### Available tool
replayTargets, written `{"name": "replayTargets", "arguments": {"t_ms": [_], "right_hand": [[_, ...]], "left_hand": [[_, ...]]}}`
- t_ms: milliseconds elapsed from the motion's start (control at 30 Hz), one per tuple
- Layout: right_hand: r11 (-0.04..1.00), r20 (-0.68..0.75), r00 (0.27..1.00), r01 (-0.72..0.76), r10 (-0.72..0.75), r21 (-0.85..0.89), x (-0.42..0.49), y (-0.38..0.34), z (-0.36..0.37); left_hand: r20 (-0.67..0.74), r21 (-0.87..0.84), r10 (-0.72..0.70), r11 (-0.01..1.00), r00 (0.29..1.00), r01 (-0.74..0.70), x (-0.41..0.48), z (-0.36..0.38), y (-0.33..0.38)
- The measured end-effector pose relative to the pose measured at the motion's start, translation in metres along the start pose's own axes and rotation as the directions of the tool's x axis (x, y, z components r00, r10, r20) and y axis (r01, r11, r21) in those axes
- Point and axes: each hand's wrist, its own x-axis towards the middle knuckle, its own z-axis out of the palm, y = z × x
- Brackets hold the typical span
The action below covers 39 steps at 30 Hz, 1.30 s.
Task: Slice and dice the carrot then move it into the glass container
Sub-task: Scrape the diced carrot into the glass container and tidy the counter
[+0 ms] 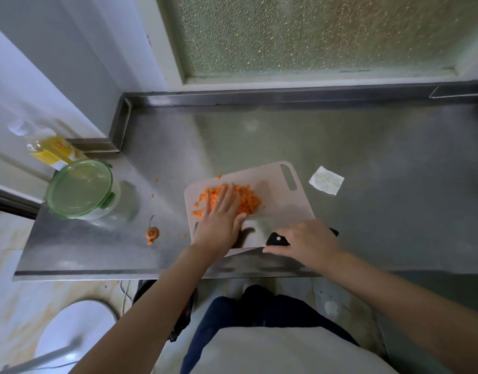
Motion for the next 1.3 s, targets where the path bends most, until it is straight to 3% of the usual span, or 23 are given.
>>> {"name": "replayTargets", "arguments": {"t_ms": [67,233,400,467,567,667,733,833,900,1000,1133,1300], "right_hand": [[1.000,-0.011,1.000,0.006,-0.006,-0.017,-0.002,0.003,-0.003],[1.000,-0.067,0.997,0.028,-0.028,-0.005,-0.009,0.007,-0.005],[0.999,-0.109,0.994,0.031,-0.033,-0.020,-0.022,0.015,-0.003],[1.000,-0.114,0.993,0.002,-0.004,-0.014,-0.029,0.023,-0.001],[0.998,-0.128,0.990,-0.055,0.052,-0.021,-0.036,0.032,-0.002],[0.996,-0.116,0.989,-0.092,0.090,-0.013,-0.042,0.042,-0.001],[0.993,-0.103,0.988,-0.116,0.114,-0.018,-0.047,0.048,-0.001],[0.984,-0.105,0.980,-0.174,0.170,-0.027,-0.057,0.056,-0.005],[0.972,-0.117,0.965,-0.235,0.233,-0.004,-0.065,0.063,-0.002],[0.947,-0.082,0.944,-0.321,0.319,-0.013,-0.074,0.073,0.005],[0.870,-0.019,0.878,-0.477,0.479,-0.124,-0.070,0.073,0.013],[0.686,0.174,0.675,-0.727,0.717,-0.007,-0.060,0.067,0.039]], "left_hand": [[-0.062,-0.091,-0.056,0.995,0.996,0.051,-0.002,-0.002,0.002],[-0.039,-0.192,-0.007,0.981,0.999,0.000,-0.001,0.000,0.018],[-0.060,-0.155,-0.252,0.958,0.966,0.241,0.019,0.004,0.001],[-0.172,-0.207,-0.353,0.926,0.920,0.317,0.021,0.002,-0.003],[-0.337,-0.334,-0.294,0.926,0.894,0.179,0.018,-0.004,0.009],[-0.221,-0.221,-0.131,0.972,0.967,0.081,0.017,0.000,0.025],[-0.154,-0.207,-0.224,0.960,0.962,0.190,0.024,0.005,0.021],[-0.186,-0.312,-0.469,0.862,0.863,0.400,0.032,0.000,0.008],[-0.279,-0.329,-0.470,0.866,0.837,0.376,0.032,-0.002,0.006],[-0.360,-0.286,-0.378,0.915,0.853,0.285,0.024,-0.006,0.017],[-0.313,-0.346,-0.414,0.888,0.855,0.303,0.011,0.005,0.021],[-0.174,-0.227,-0.497,0.860,0.850,0.457,-0.024,0.033,0.005]]}}
